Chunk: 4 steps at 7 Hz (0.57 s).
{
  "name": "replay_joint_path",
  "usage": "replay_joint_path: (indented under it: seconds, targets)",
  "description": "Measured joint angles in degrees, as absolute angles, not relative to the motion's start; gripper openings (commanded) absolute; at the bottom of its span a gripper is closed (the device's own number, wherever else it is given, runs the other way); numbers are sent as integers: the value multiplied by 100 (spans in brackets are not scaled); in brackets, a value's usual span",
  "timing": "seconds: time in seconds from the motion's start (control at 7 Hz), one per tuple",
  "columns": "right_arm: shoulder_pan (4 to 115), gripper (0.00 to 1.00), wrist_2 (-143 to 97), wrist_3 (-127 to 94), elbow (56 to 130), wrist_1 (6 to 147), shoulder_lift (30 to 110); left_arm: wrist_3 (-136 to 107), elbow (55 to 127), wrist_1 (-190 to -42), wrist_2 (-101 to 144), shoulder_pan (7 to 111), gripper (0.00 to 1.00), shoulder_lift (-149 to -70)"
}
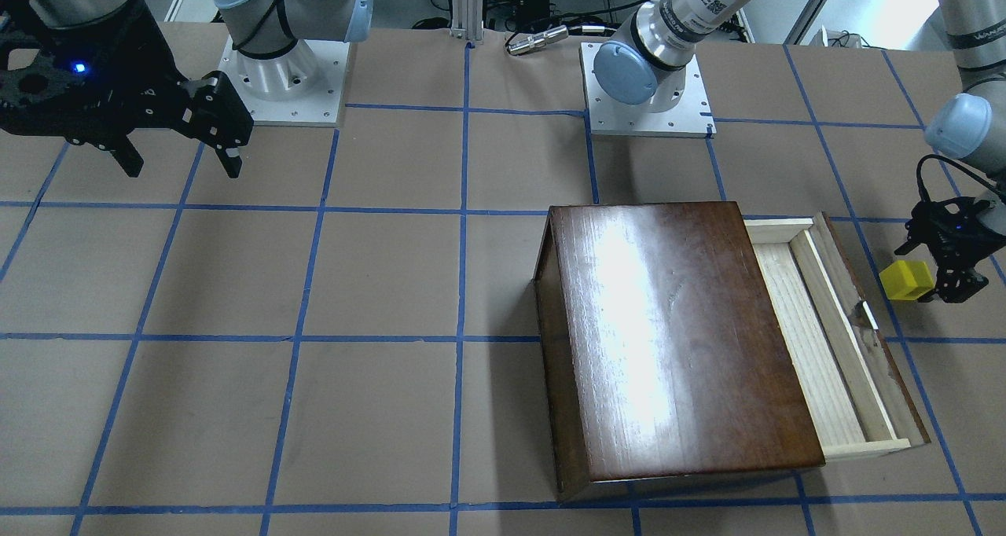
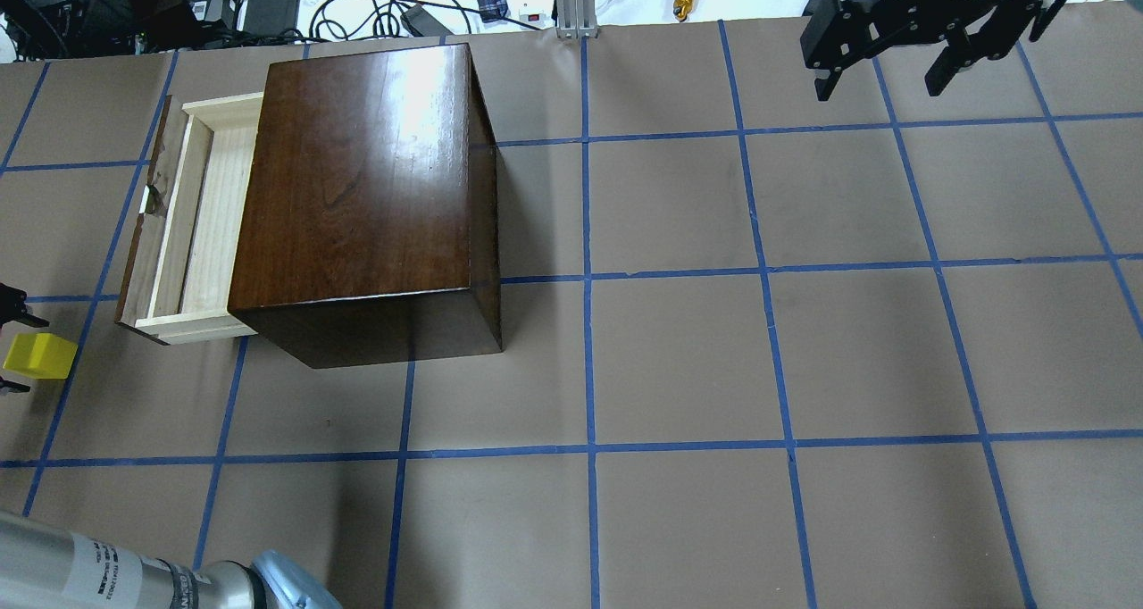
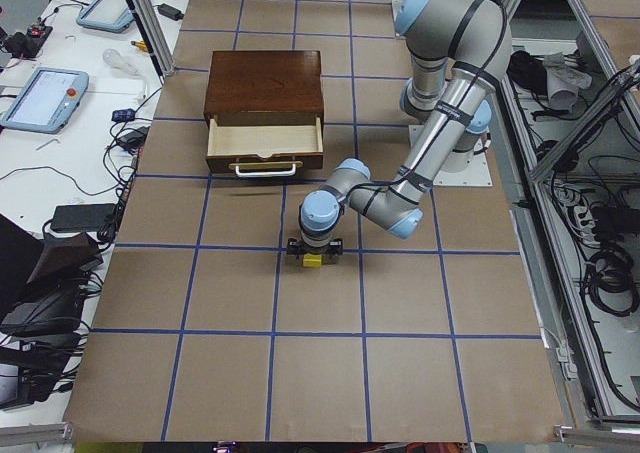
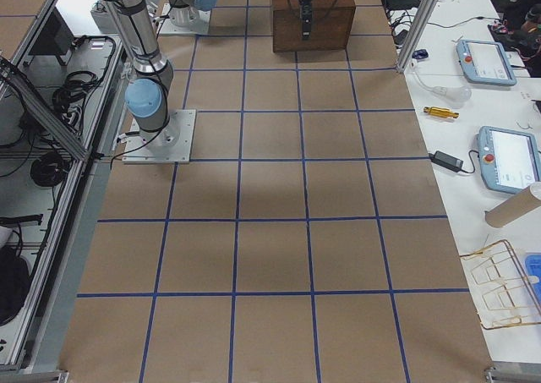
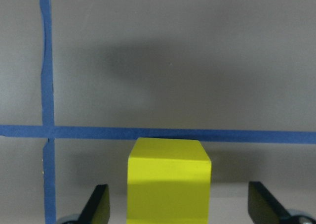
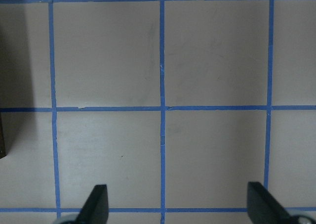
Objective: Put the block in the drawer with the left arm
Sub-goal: 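Lower the left gripper over the yellow cube and close on it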
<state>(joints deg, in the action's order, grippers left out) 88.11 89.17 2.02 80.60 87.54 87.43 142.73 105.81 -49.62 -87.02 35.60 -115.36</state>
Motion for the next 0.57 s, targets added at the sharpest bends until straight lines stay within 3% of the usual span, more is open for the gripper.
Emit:
replay_joint_path:
  seconds: [0.29,0.57]
  targets:
    - [8811,100,8920,202,8060,8754,8742,14258,10582,-4941,-8699,3560,100,-11591]
    - [8814,100,8917,202,8060,8754,8739,14233,10594,-4930,-8684,3561,84,-11622]
